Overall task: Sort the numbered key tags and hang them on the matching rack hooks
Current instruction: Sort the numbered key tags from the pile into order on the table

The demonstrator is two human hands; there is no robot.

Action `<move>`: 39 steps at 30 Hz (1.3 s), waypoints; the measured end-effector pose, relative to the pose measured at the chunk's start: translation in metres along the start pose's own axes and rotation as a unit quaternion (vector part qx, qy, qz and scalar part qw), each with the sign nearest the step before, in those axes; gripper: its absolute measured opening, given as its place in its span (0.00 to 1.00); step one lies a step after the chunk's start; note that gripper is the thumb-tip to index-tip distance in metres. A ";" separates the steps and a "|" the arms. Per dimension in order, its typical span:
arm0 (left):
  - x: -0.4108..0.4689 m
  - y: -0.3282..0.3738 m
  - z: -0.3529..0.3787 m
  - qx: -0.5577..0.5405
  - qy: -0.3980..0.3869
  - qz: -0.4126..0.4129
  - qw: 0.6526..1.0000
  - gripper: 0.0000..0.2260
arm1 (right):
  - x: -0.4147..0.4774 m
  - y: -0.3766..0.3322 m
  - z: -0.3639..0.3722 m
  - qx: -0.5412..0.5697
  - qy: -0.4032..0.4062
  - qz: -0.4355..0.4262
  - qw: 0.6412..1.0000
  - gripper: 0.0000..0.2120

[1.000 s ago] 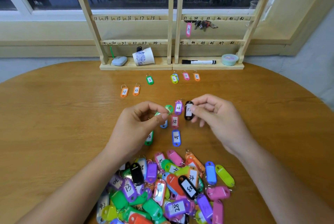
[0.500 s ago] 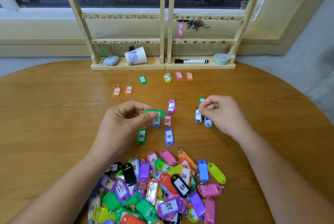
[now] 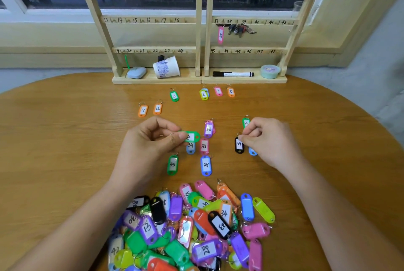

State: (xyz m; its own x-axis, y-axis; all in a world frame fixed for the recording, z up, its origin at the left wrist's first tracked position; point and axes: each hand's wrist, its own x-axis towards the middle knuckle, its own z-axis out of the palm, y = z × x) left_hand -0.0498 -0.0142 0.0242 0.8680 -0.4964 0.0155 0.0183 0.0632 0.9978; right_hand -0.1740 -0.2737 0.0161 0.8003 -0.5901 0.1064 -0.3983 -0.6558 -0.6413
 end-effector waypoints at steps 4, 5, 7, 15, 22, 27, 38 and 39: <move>0.000 0.001 -0.001 -0.015 0.007 -0.011 1.000 0.07 | 0.001 0.002 -0.001 0.014 0.001 -0.009 1.000 0.07; 0.001 0.000 -0.002 -0.016 0.009 -0.012 1.000 0.06 | 0.002 0.003 -0.003 0.017 -0.002 -0.007 1.000 0.07; 0.002 0.000 -0.002 -0.016 0.009 -0.007 1.000 0.07 | 0.004 0.007 -0.006 0.015 -0.018 -0.001 1.000 0.06; 0.000 0.004 -0.002 0.042 -0.024 0.031 0.998 0.14 | 0.008 0.017 -0.020 -0.012 -0.109 -0.003 0.994 0.13; -0.001 0.006 -0.001 0.027 -0.003 0.026 0.999 0.19 | 0.009 0.018 -0.023 -0.012 -0.101 -0.018 0.995 0.17; -0.001 0.006 -0.003 0.024 0.011 0.009 1.000 0.19 | 0.009 0.013 -0.028 -0.004 -0.029 -0.024 0.999 0.13; -0.004 0.002 0.004 0.033 -0.008 -0.001 0.999 0.13 | -0.036 -0.044 0.026 0.271 -0.103 -0.120 0.949 0.02; -0.005 0.002 0.006 0.038 -0.011 0.003 0.999 0.14 | -0.039 -0.047 0.030 0.292 -0.125 -0.121 0.940 0.04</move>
State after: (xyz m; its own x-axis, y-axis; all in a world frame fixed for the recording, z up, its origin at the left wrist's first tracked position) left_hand -0.0570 -0.0166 0.0266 0.8566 -0.5155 0.0216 -0.0247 0.0008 0.9997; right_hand -0.1730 -0.2060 0.0195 0.9451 -0.2799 0.1684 0.0652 -0.3432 -0.9370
